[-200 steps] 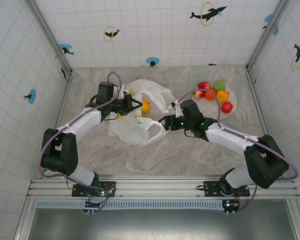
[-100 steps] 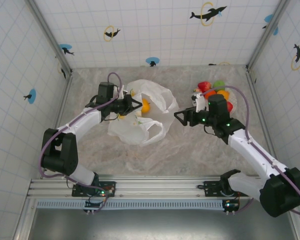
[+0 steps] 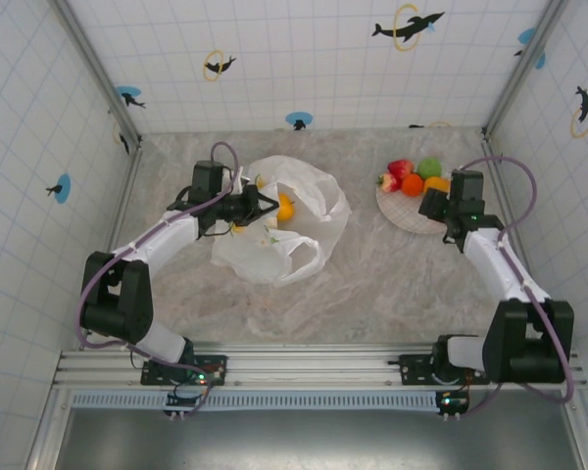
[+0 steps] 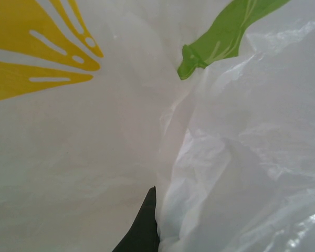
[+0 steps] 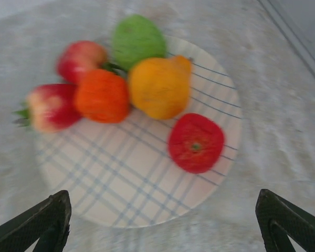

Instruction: Place the fruits into the plastic bag

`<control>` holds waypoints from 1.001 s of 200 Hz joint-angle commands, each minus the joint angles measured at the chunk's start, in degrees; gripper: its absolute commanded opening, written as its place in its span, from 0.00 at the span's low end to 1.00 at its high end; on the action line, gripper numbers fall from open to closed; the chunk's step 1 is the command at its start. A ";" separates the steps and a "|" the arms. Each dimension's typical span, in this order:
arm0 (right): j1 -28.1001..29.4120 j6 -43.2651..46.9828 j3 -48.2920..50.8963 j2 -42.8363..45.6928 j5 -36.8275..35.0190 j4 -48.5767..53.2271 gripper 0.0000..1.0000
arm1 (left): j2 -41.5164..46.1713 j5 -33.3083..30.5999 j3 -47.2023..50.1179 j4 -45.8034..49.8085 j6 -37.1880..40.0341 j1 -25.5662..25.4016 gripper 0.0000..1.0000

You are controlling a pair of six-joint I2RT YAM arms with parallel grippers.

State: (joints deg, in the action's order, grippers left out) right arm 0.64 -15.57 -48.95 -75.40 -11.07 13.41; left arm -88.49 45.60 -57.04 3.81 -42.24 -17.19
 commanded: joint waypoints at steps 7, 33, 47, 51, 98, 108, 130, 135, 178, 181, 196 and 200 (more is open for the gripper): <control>-1.43 0.19 -3.60 -6.37 -5.06 -2.87 0.93 | 0.44 0.10 -0.26 -0.21 -0.55 0.32 0.00; -1.78 0.15 -5.91 -12.64 -5.11 -3.47 0.93 | 0.13 0.34 -0.25 -0.38 -0.87 0.32 0.00; -1.79 0.10 -7.55 -15.79 -5.60 -2.91 0.92 | 0.00 0.41 -0.21 -0.40 -0.99 0.32 0.00; -1.78 0.10 -8.06 -16.60 -5.64 -2.71 0.91 | 0.07 0.42 -0.27 -0.39 -0.93 0.36 0.00; -1.80 0.15 -12.31 -24.08 -6.71 -1.64 0.83 | -0.06 0.46 -0.18 -0.17 -0.83 0.32 0.00; -1.83 0.32 -13.06 -25.35 -6.99 -1.49 0.81 | -0.06 0.56 -0.18 -0.13 -0.83 0.27 0.00; -1.97 0.72 -14.74 -27.53 -7.07 -1.15 0.78 | -0.06 0.57 -0.18 0.04 -0.69 0.34 0.00; -1.96 0.80 -15.15 -28.02 -7.03 -1.18 0.77 | -0.05 0.54 -0.09 0.05 -0.65 0.33 0.00; -2.14 1.07 -16.35 -30.06 -6.30 -0.83 0.65 | 0.12 0.65 0.03 0.40 -0.40 0.33 0.00; -2.12 1.14 -16.35 -30.05 -6.31 -0.81 0.65 | 0.23 0.63 0.01 0.40 -0.43 0.32 0.00; -2.12 1.16 -16.22 -29.78 -6.40 -0.51 0.60 | 0.17 0.63 0.01 0.40 -0.39 0.34 0.00; -2.14 1.16 -16.18 -29.58 -6.35 -0.42 0.59 | 0.17 0.65 0.00 0.40 -0.45 0.32 0.00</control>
State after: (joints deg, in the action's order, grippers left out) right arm -1.23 -14.55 -63.13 -104.53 -16.84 12.32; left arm -88.51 45.63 -57.04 3.81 -42.48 -17.19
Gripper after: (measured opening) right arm 0.620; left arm 0.041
